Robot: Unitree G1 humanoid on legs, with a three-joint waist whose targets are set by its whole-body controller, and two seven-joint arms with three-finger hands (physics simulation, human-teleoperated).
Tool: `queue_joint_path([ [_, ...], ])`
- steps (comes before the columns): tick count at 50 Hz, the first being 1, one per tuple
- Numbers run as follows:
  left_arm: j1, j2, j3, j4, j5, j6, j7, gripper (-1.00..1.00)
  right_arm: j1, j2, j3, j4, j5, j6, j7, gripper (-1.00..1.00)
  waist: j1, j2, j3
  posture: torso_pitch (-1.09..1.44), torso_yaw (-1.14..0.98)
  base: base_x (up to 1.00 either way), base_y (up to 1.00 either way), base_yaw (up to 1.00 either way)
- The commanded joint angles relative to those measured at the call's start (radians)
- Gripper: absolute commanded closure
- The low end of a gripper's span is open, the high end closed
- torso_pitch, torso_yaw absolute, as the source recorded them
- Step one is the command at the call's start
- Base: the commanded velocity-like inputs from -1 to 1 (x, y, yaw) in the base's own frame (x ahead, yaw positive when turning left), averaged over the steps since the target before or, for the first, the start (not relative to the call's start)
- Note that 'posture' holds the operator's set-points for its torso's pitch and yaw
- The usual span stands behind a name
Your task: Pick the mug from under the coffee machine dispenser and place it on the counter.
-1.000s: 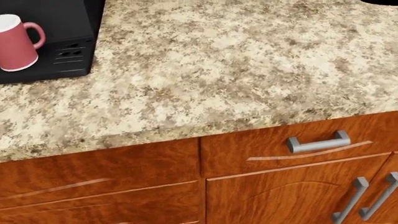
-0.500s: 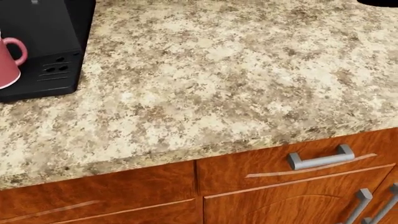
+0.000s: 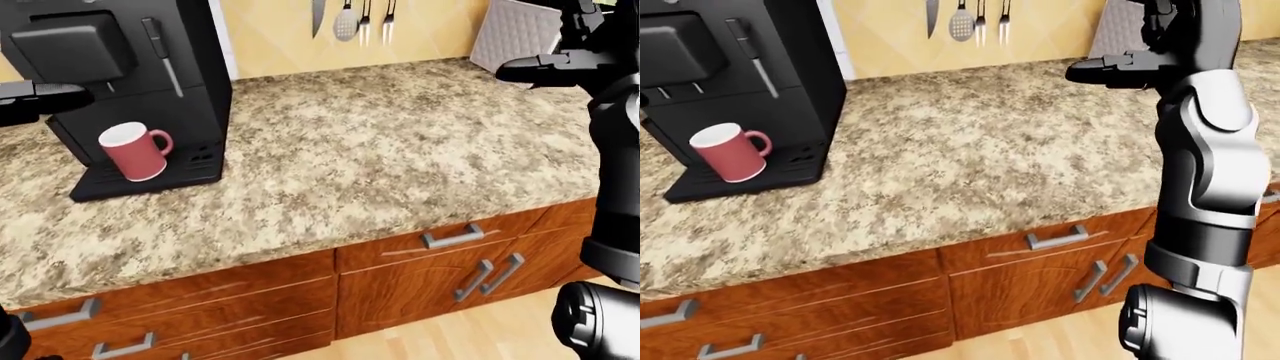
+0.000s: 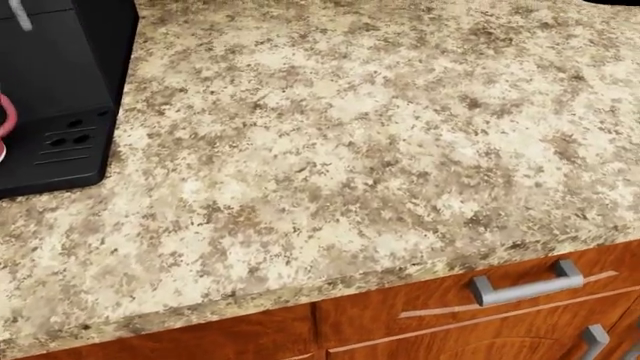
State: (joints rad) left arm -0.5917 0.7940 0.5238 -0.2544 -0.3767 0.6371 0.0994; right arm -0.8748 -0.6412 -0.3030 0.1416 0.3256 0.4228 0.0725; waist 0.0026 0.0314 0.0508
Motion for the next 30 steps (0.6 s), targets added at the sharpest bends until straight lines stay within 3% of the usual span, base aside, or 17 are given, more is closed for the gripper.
queue_joint_path([
  [1,-0.024,0.019,0.01,-0.027,-0.001,-0.031,-0.002,-1.0,-0.031,-0.022,-0.022,-0.036,-0.001,-0.035,-0.005,-1.0,-0.004,0.002,-0.019,0.0,0.0,0.11,0.02,0.0],
  [3,-0.024,0.02,0.011,-0.028,-0.001,-0.03,-0.002,-1.0,-0.028,-0.021,-0.023,-0.037,0.0,-0.035,-0.005,-1.0,0.0,-0.026,-0.018,0.0,0.0,0.12,0.02,0.0],
  [5,-0.025,0.023,0.013,-0.028,-0.003,-0.029,-0.002,-1.0,-0.03,-0.022,-0.022,-0.039,0.0,-0.033,-0.005,-1.0,0.004,-0.078,-0.029,0.0,0.0,0.12,0.02,0.0],
  [7,-0.022,0.022,0.013,-0.028,-0.003,-0.03,-0.001,-1.0,-0.032,-0.023,-0.023,-0.036,0.0,-0.034,-0.004,-1.0,-0.004,-0.06,-0.021,0.0,0.0,0.12,0.03,0.0],
  [8,-0.023,0.023,0.013,-0.028,-0.003,-0.03,-0.001,-1.0,-0.031,-0.023,-0.022,-0.036,0.0,-0.035,-0.004,-1.0,0.0,-0.07,-0.022,0.0,0.0,0.12,0.02,0.0],
  [10,-0.025,0.025,0.013,-0.028,-0.004,-0.028,-0.001,-1.0,-0.028,-0.021,-0.022,-0.038,-0.001,-0.037,-0.005,-1.0,-0.005,-0.057,-0.028,0.0,0.0,0.12,0.03,0.0],
  [15,-0.024,0.026,0.013,-0.03,-0.005,-0.027,0.001,-1.0,-0.027,-0.021,-0.023,-0.04,0.0,-0.035,-0.005,-1.0,-0.008,-0.008,-0.011,0.0,0.0,0.12,0.03,0.0],
  [17,-0.025,0.027,0.014,-0.029,-0.006,-0.027,0.002,-1.0,-0.028,-0.021,-0.022,-0.043,0.001,-0.032,-0.005,-1.0,-0.014,0.031,-0.018,0.0,0.0,0.12,0.03,0.0],
  [18,-0.025,0.028,0.014,-0.029,-0.006,-0.027,0.002,-1.0,-0.029,-0.021,-0.023,-0.041,0.001,-0.033,-0.006,-1.0,-0.017,0.065,-0.028,0.0,0.0,0.12,0.02,0.0],
  [22,-0.027,0.028,0.012,-0.025,-0.005,-0.029,0.002,-1.0,-0.033,-0.023,-0.022,-0.031,-0.002,-0.038,-0.008,-1.0,-0.009,0.049,-0.021,0.0,0.0,0.12,0.03,0.0],
  [24,-0.025,0.028,0.012,-0.028,-0.005,-0.029,0.003,-1.0,-0.038,-0.026,-0.023,-0.025,-0.001,-0.036,-0.008,-1.0,-0.007,0.03,-0.028,0.0,0.0,0.12,0.02,0.0],
  [25,-0.023,0.026,0.013,-0.029,-0.005,-0.029,0.003,-1.0,-0.034,-0.025,-0.022,-0.023,-0.004,-0.041,-0.009,-1.0,-0.006,0.016,-0.004,0.0,0.0,0.02,0.0,0.0],
  [27,-0.023,0.027,0.013,-0.027,-0.004,-0.03,0.001,-1.0,-0.03,-0.023,-0.021,-0.022,-0.007,-0.044,-0.01,-1.0,0.0,-0.004,0.001,0.0,0.0,0.0,0.0,0.0],
  [29,-0.022,0.027,0.013,-0.026,-0.003,-0.032,0.001,-1.0,-0.03,-0.02,-0.019,-0.019,-0.008,-0.045,-0.01,-1.0,0.009,-0.048,0.0,0.0,0.0,0.0,0.0,0.0],
  [30,-0.022,0.026,0.013,-0.026,-0.003,-0.033,0.001,-1.0,-0.032,-0.021,-0.02,-0.02,-0.007,-0.041,-0.009,-1.0,0.022,-0.05,-0.008,0.0,0.0,0.0,0.0,0.0],
])
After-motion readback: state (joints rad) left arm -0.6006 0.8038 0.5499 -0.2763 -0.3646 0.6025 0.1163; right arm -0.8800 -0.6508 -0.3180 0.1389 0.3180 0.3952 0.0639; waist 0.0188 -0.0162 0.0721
